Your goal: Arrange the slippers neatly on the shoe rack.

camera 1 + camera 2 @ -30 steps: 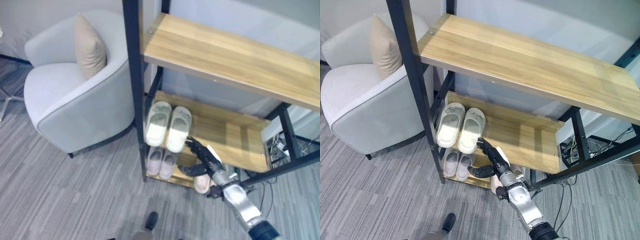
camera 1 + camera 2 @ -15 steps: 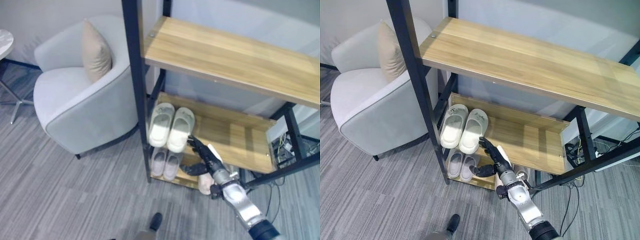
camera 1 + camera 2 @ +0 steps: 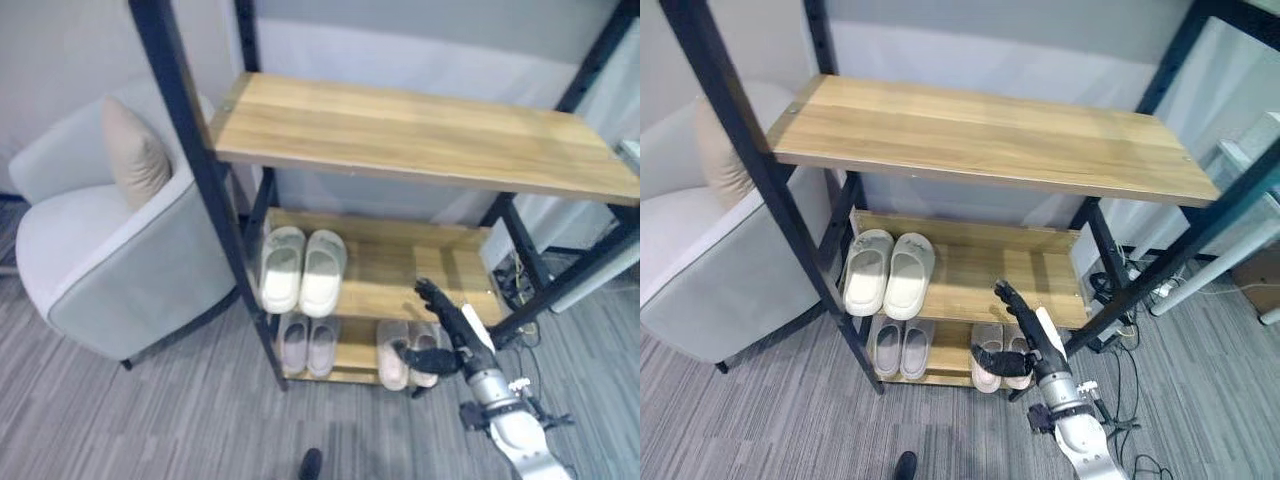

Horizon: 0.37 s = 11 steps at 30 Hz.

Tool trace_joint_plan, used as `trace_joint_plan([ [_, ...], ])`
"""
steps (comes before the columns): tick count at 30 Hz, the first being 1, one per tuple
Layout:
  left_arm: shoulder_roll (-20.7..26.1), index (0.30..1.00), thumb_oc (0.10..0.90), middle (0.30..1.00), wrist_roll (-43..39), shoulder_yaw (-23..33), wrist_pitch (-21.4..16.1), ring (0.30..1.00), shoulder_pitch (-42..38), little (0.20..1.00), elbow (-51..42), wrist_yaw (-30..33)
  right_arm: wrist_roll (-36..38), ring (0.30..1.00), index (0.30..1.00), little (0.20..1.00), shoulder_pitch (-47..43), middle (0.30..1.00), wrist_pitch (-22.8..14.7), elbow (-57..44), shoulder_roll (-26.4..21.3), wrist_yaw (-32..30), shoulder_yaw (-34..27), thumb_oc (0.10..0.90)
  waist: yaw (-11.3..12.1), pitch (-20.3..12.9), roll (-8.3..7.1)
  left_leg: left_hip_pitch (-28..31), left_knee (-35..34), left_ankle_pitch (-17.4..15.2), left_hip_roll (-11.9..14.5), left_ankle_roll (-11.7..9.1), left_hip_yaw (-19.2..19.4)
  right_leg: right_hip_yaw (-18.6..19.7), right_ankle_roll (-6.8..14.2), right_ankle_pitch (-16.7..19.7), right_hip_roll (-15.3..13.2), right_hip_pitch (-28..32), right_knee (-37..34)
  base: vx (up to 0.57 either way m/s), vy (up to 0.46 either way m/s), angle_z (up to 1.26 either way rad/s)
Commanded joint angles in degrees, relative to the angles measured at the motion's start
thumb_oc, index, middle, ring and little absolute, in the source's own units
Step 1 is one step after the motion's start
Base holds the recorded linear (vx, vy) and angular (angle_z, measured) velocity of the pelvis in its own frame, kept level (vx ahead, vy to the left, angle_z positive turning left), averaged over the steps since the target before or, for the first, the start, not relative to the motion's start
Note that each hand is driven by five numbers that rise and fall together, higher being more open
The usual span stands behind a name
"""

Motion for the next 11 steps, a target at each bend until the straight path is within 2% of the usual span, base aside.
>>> trace_joint_plan([
  [1,-2.2,0.900,0.800,0.900,-4.2,-1.4,-3.2,0.900,-3.2,0.900,1.3,-1.2,-3.1,0.900,0.900,0.900,-1.6,0.900,-2.7,3.4,-0.1,-5.8,-5.5,0.800,-0.4,-2.1,1.70,5.4,-0.4,-7.4,4.3,-2.5,0.9,0.7,2.0,1.2,-1.0,-2.5,0.9,-0.13,-0.102,-0.36],
  [2,-3.2,0.900,0.800,0.900,-5.9,-3.2,-3.4,0.900,-2.8,0.900,-0.2,-1.5,0.3,0.900,0.900,0.900,-1.4,0.900,-0.6,16.3,3.2,-8.9,-8.2,0.800,-1.4,-2.3,2.73,5.6,-0.4,-7.3,4.4,-2.5,1.8,1.9,1.8,1.5,-0.7,-2.7,0.5,-0.08,-0.056,-0.48],
  [3,-3.2,0.900,0.800,0.900,-5.9,-3.2,-3.4,0.900,-2.8,0.900,-0.2,-1.5,0.3,0.900,0.900,0.900,-1.5,0.900,-0.6,16.5,3.2,-8.9,-8.2,0.800,-1.4,-2.2,2.74,5.6,-0.4,-7.3,4.4,-2.5,1.8,2.0,1.8,1.5,-0.7,-2.7,0.5,-0.08,-0.056,-0.44],
  [4,-3.4,0.900,0.800,0.900,-6.1,-3.9,-3.3,0.900,-2.8,0.900,-0.3,-1.5,2.3,0.900,0.900,0.900,-1.9,0.900,-0.2,21.1,4.1,-9.7,-9.0,0.800,-1.6,-2.2,2.96,5.7,-0.4,-7.3,4.5,-2.5,2.0,2.4,1.8,1.5,-0.6,-2.7,0.4,-0.06,-0.065,-0.36],
  [5,-3.8,0.900,0.800,0.900,-5.6,-6.3,-3.1,0.900,-3.2,0.900,0.1,-1.5,8.9,0.900,0.900,0.900,-4.1,0.900,1.0,34.6,6.1,-11.0,-10.9,0.800,-2.0,-2.3,3.46,5.8,-0.4,-7.2,4.5,-2.6,2.4,2.9,1.6,1.4,-0.2,-2.6,0.2,-0.06,-0.065,-0.21],
  [6,-3.8,0.900,0.800,0.900,-5.6,-6.2,-3.1,0.900,-3.2,0.900,0.1,-1.5,8.9,0.900,0.900,0.900,-4.2,0.900,0.9,34.7,6.1,-11.0,-10.9,0.800,-2.0,-2.3,3.46,5.9,-0.4,-7.2,4.5,-2.6,2.4,3.0,1.5,1.4,-0.2,-2.6,0.2,-0.06,-0.071,-0.27],
  [7,-3.8,0.900,0.800,0.900,-5.2,-7.1,-3.1,0.900,-3.3,0.900,0.4,-1.3,11.3,0.900,0.900,0.900,-5.1,0.900,1.2,39.2,6.6,-11.0,-11.2,0.800,-2.1,-2.2,3.57,5.9,-0.4,-7.2,4.6,-2.6,2.5,3.2,1.4,1.4,-0.1,-2.6,0.2,-0.05,-0.066,-0.16],
  [8,-3.6,0.900,0.800,0.900,-4.7,-8.5,-2.9,0.900,-3.8,0.900,1.0,-1.5,15.3,0.900,0.900,0.900,-7.4,0.900,2.5,51.3,6.9,-10.2,-11.3,0.800,-2.2,-2.4,3.72,5.9,-0.4,-7.1,4.7,-2.8,2.4,3.3,1.2,1.4,0.2,-2.5,0.1,-0.05,-0.066,-0.14],
  [11,-3.6,0.900,0.800,0.900,-4.6,-8.9,-2.9,0.900,-3.9,0.900,1.1,-1.5,16.2,0.900,0.900,0.900,-8.2,0.900,3.0,55.5,7.0,-9.7,-11.2,0.800,-2.1,-2.4,3.74,5.9,-0.4,-7.0,4.8,-2.9,2.4,3.2,1.0,1.4,0.3,-2.4,0.0,-0.03,-0.034,-0.09],
])
